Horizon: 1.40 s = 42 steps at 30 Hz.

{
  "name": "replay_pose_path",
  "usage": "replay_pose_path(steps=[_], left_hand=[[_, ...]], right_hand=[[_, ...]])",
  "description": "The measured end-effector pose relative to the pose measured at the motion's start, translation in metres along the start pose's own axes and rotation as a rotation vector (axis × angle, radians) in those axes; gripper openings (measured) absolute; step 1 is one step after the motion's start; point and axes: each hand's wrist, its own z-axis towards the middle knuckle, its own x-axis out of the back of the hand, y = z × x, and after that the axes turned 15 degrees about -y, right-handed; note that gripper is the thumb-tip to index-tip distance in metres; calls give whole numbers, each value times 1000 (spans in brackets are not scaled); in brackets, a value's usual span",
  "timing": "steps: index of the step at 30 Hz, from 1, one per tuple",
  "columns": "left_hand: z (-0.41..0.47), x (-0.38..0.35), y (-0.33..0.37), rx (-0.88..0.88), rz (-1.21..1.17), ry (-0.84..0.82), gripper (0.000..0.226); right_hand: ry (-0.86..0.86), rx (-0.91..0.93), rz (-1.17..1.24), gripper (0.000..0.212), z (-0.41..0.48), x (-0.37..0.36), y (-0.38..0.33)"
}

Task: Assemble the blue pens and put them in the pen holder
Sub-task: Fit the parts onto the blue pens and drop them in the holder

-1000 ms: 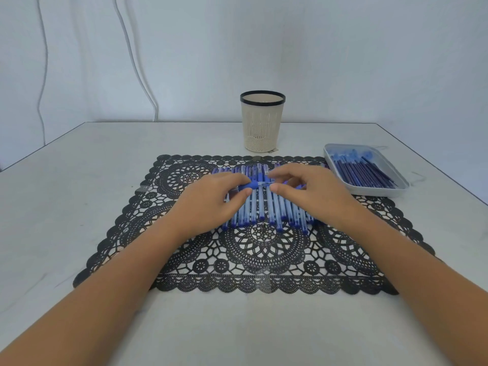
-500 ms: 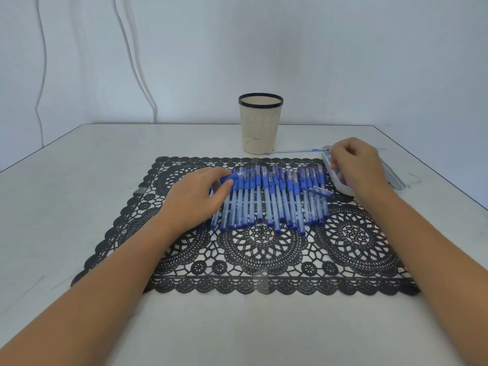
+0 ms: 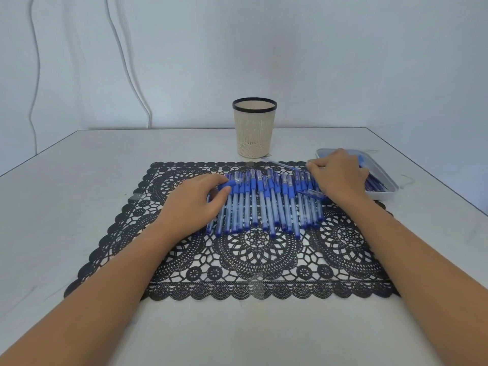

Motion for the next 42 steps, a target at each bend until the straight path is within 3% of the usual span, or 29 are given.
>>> replay_pose_path(steps=[5, 12, 17, 22, 27, 29, 32, 37, 42], left_hand=[[-1, 1, -1, 2, -1, 7, 21], [0, 1, 1, -22, -5, -4, 37], [-1, 1, 1, -28, 5, -6, 38], [0, 0, 0, -23, -3, -13, 37], [-1, 0, 1, -36, -10, -7, 37], [0, 0, 1, -38, -14, -5, 37], [0, 0, 1, -45, -19, 1, 33], [-1, 1, 0, -59, -35, -5, 35], [0, 2, -3, -30, -65, 1, 32]], right_hand=[[57, -69, 26, 27, 2, 18, 22], [-113, -329, -106, 17, 10, 27, 51], [-140, -317, -81, 7, 9, 26, 49], [-148, -281, -75, 23, 7, 25, 44], [-112, -278, -28, 23, 4, 26, 42], [-9, -210, 75, 21, 1, 28, 38], [128, 51, 229, 12, -10, 33, 21], [17, 527, 163, 26, -36, 31, -12], [-15, 685, 153, 22, -45, 19, -17]])
